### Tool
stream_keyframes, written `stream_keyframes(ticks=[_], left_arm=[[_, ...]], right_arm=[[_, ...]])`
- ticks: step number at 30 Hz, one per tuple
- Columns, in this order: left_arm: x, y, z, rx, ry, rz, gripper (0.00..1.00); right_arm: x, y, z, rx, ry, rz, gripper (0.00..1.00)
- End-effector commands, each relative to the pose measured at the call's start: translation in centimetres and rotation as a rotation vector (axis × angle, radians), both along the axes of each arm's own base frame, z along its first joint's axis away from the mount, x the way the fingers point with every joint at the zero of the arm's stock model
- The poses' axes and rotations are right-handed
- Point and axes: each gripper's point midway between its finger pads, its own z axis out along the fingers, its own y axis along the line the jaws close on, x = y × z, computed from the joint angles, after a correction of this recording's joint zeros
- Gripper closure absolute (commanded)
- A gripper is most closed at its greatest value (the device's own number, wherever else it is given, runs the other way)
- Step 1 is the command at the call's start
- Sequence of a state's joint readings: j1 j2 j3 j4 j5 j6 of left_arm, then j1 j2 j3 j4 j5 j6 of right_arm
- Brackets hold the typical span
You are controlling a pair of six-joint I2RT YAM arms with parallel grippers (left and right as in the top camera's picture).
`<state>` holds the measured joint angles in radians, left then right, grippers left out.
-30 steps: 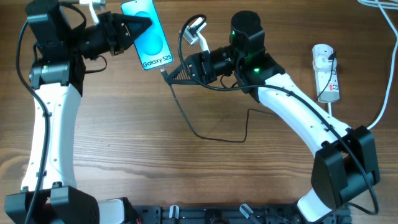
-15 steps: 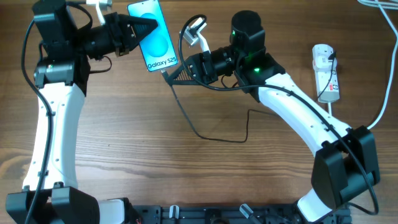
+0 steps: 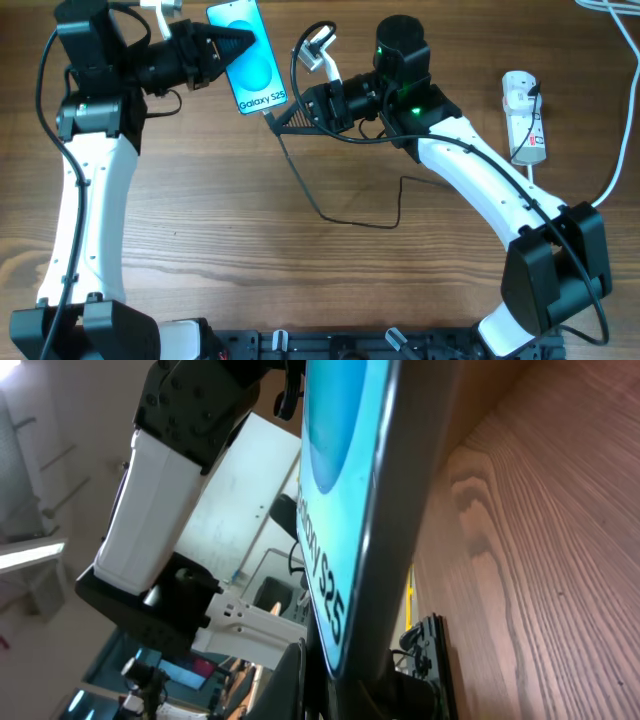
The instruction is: Plug charger to phone and switch on socket
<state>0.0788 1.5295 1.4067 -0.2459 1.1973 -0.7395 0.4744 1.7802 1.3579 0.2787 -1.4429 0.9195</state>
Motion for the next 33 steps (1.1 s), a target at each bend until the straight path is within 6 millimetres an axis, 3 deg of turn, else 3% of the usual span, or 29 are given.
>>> stream_keyframes(ticks=[1,6,13,28,33], left_arm=[[-1.7,-2.4,0.6,-0.016,-0.006,-0.094,0.96],[-2.5,-4.0,0.4,-0.012,0.0,-0.138,0.96],[-0.6,0.0,1.2,-0.035,0.005,-0.022,0.96],[-0.4,0.1,1.4,-0.048,0.02,-0.012,0.96],[0.0,1.4,1.4,-0.039,-0.001,0.018,0.96]], right_arm=[[0.9,0.2,1.1,0.017,-0.042,-0.048,0.96],[1.1,0.2,1.5,0.027,-0.054,-0.056,0.96],[1.1,0.1,1.5,0.025,-0.048,-0.054,0.96],[1.3,0.1,1.5,0.024,-0.048,-0.065,0.96],[0.5,-0.1,1.5,0.035,-0.066,-0.015,0.96]])
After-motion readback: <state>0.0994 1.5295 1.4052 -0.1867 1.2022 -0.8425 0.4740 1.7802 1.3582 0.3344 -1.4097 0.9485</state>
